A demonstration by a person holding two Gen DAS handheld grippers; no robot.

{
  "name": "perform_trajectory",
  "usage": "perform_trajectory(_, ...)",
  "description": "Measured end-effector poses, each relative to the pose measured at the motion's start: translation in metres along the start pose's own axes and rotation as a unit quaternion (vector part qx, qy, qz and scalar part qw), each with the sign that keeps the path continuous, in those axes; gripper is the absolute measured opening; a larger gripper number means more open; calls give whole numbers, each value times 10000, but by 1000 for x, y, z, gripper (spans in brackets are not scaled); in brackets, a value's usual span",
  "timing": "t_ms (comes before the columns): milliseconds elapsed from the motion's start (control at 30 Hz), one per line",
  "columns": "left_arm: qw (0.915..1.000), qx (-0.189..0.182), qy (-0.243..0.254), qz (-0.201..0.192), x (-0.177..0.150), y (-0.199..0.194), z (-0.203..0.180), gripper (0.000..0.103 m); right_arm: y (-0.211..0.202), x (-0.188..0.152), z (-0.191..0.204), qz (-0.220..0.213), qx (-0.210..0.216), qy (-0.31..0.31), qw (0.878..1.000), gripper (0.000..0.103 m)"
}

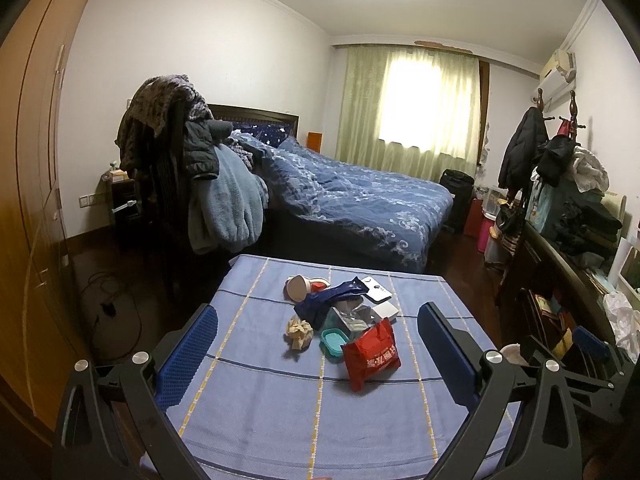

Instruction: Collect trash

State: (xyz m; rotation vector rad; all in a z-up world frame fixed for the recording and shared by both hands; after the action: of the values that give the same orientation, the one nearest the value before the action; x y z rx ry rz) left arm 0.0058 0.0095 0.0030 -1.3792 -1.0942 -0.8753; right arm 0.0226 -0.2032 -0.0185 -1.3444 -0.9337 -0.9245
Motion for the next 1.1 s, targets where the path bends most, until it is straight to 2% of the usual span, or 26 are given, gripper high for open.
perform_trajectory(167,10000,19,-26,56,-10,5,0,99,1,-1,0,18,1,-1,10000,100)
perform_trajectory(1100,9999,-12,-47,146,-19,12,1,99,8,-8,1,137,55,-2,9999,100)
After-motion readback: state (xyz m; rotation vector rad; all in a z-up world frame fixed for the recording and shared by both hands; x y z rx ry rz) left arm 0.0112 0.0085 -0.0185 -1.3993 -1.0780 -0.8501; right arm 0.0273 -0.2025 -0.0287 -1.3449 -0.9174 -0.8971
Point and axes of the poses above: each gripper's, at about its wrist camera, not at the fingertips, and y roughly the way its jaws point, z to its left, x to its top, the point moved 2 cm from there along y, roughly the way its jaws point, and after that the axes turned 4 degrees about -z, right-handed, at the moved point
